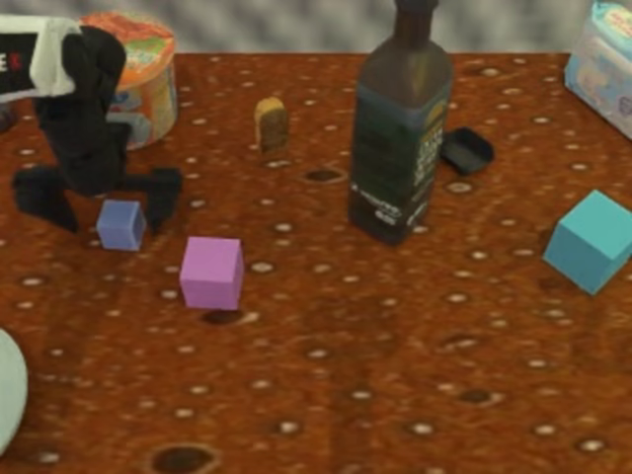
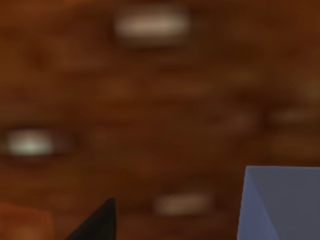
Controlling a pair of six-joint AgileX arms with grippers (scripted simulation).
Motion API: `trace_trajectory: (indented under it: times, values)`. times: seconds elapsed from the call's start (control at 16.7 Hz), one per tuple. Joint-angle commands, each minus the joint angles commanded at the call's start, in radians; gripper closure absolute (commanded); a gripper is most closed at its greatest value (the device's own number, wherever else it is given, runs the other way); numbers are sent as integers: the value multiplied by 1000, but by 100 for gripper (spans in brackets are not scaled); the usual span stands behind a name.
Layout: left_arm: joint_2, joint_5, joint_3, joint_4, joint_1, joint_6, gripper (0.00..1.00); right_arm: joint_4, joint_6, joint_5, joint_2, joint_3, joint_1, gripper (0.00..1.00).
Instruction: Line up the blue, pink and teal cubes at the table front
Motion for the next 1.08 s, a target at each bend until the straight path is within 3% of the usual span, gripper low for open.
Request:
trace_trajectory:
  times: [0.54, 1.08]
  values:
    - [0, 0, 0, 0, 0, 0, 98, 0, 0, 0, 0, 0, 0, 0]
    - [-34, -2, 9, -10, 2, 1, 100, 0, 0, 0, 0, 0, 0, 0]
